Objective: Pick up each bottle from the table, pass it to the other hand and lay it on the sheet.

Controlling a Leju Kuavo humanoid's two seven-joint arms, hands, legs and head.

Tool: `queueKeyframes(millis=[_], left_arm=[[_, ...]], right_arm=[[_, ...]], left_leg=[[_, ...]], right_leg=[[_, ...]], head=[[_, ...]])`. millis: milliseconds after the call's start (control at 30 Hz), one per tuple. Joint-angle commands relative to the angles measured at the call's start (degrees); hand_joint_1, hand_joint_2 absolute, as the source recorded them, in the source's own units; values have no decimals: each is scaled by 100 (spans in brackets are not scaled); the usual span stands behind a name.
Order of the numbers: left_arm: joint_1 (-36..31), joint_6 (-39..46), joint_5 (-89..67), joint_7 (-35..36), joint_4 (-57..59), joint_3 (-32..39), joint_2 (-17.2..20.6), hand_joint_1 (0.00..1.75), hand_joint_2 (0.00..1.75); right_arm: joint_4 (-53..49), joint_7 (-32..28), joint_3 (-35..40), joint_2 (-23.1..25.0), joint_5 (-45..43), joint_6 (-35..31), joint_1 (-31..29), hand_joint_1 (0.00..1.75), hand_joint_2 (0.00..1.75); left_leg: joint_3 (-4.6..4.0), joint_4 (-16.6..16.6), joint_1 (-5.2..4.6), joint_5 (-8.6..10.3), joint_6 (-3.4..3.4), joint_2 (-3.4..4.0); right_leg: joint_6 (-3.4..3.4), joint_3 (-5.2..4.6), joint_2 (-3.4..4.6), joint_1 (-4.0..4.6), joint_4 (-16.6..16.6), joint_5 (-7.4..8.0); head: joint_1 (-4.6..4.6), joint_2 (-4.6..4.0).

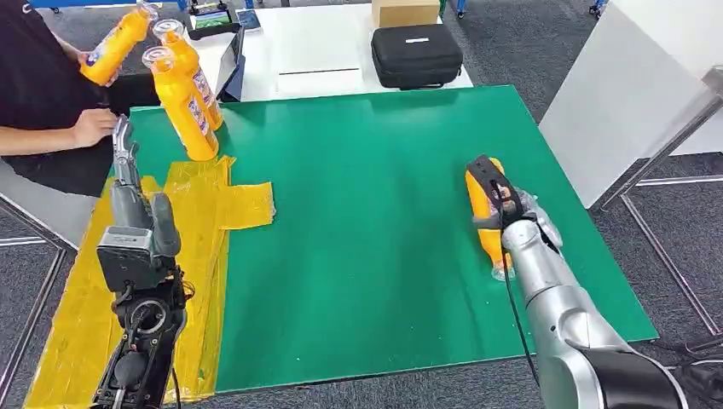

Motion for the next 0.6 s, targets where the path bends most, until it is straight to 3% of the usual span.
queueKeyframes(millis=[33, 167, 233, 267, 300, 333, 367, 400, 533, 600], left_arm=[[-57, -16, 58, 33, 73, -78, 0, 0, 0], [-270, -153, 121, 30, 275, -263, 5, 0, 0], [-387, -135, 243, -21, 460, -390, 18, 0, 0], [-405, -126, 258, -40, 507, -420, 33, 0, 0], [-409, -122, 291, -74, 545, -444, 48, 0, 0], [-417, -123, 306, -91, 579, -464, 60, 0, 0], [-441, -118, 318, -112, 621, -487, 68, 0, 0], [-461, -108, 336, -133, 653, -507, 77, 0, 0], [-552, -151, 369, -134, 704, -565, 76, 0, 0], [-624, -179, 373, -132, 822, -653, 103, 0, 0]], right_arm=[[659, 196, -467, -133, 57, 168, 16, 0, 175], [1263, 340, -974, -268, -220, 482, 155, 0, 175], [1509, 264, -1211, -304, -255, 630, 320, 26, 175], [1557, 237, -1281, -295, -289, 676, 367, 94, 175], [1597, 280, -1347, -281, -316, 735, 429, 141, 175], [1620, 318, -1395, -270, -343, 774, 492, 141, 175], [1629, 349, -1424, -256, -342, 798, 541, 164, 175], [1629, 357, -1499, -237, -375, 795, 599, 175, 175], [1630, 356, -1616, -262, -423, 804, 714, 175, 175], [1614, 294, -1693, -301, -435, 812, 764, 175, 175]], left_leg=[[30, -1, 0, -12, -7, 7], [27, -2, 4, -8, -7, -7], [50, -1, 4, -16, -11, -9], [34, -5, 7, -7, -7, -16], [44, -4, 4, -11, -9, -18], [37, -5, 5, -8, -7, -12], [57, -10, 6, -11, -9, -13], [70, -11, 6, -12, -10, -16], [112, -8, 14, -31, -7, -28], [154, -12, 13, -60, -28, -18]], right_leg=[[-1, 35, -9, 3, -5, -13], [-2, 37, -22, 7, -9, -12], [-2, 63, -32, 9, -11, -23], [-2, 46, -33, 10, -16, -14], [-2, 58, -39, 8, -14, -20], [-1, 47, -28, 8, -15, -14], [-1, 69, -34, 10, -23, -17], [-1, 84, -42, 11, -27, -20], [-18, 68, -36, 16, -37, -48], [-13, 110, -25, 16, -48, -57]], head=[[2, 0], [2, 0], [2, 0], [2, 0], [0, 0], [0, 0], [-2, 0], [4, 0], [7, 0], [7, 0]])
